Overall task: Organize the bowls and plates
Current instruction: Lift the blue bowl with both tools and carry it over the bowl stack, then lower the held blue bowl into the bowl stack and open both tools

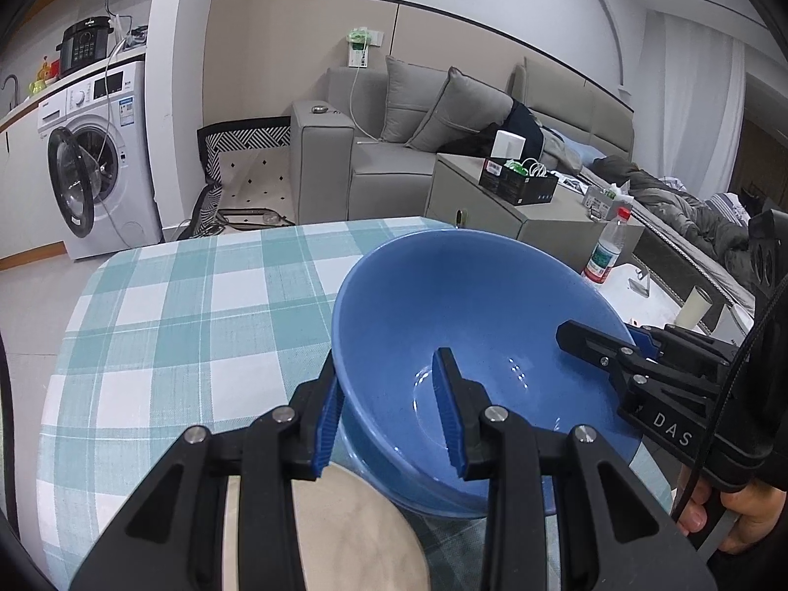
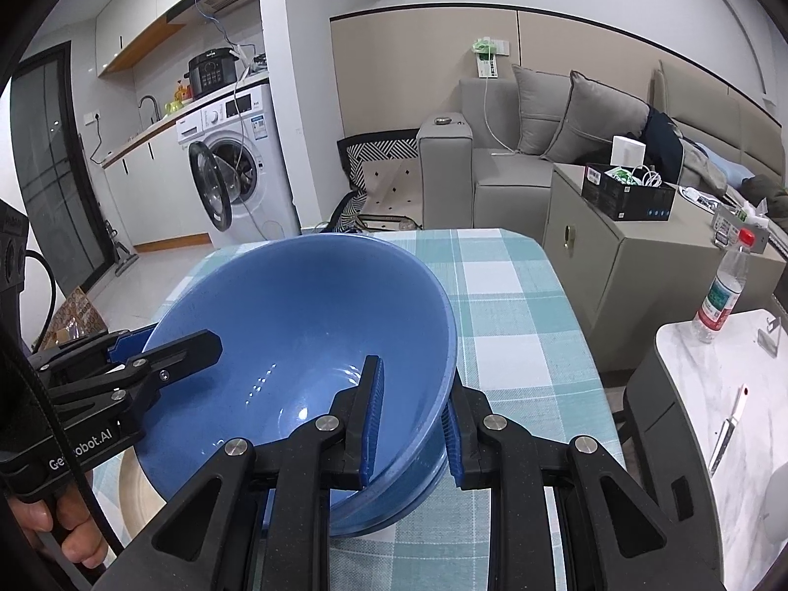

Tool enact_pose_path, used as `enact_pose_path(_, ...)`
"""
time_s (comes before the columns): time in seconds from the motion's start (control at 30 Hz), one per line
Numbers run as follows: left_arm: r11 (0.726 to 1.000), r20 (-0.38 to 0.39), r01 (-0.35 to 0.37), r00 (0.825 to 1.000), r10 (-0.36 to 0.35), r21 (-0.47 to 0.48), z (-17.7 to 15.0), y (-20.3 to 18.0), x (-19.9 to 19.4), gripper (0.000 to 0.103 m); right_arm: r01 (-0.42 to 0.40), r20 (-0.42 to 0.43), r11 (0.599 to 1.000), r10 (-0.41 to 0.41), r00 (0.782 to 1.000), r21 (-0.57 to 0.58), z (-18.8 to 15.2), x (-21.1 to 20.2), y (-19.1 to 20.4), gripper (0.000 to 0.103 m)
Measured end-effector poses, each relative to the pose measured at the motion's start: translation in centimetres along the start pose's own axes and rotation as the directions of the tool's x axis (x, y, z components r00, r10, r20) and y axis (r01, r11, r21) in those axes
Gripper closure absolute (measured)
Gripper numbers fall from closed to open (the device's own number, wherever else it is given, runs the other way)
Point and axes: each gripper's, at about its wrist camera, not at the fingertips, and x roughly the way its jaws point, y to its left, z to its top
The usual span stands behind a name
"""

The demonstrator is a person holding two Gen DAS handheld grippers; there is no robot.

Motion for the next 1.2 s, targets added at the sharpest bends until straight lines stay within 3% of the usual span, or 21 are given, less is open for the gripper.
enact_pose_path(0.37,1.0,-0.044,-0.025,0.999,0.025,-0.003,-1.0,0.9,1.9,0.069,0.021,-0.034,0.999,-0.022,0.999,-0.024,-0.6,2.4,0.5,0.081)
enact_pose_path(1.2,0.996,-0.111,-0.083,0.99,0.087,0.043,-2.6,0.5,4.8,0.069,0.127,-0.023,0.985,-0.131,0.991,-0.12,-2.8,4.4,1.4,0.08)
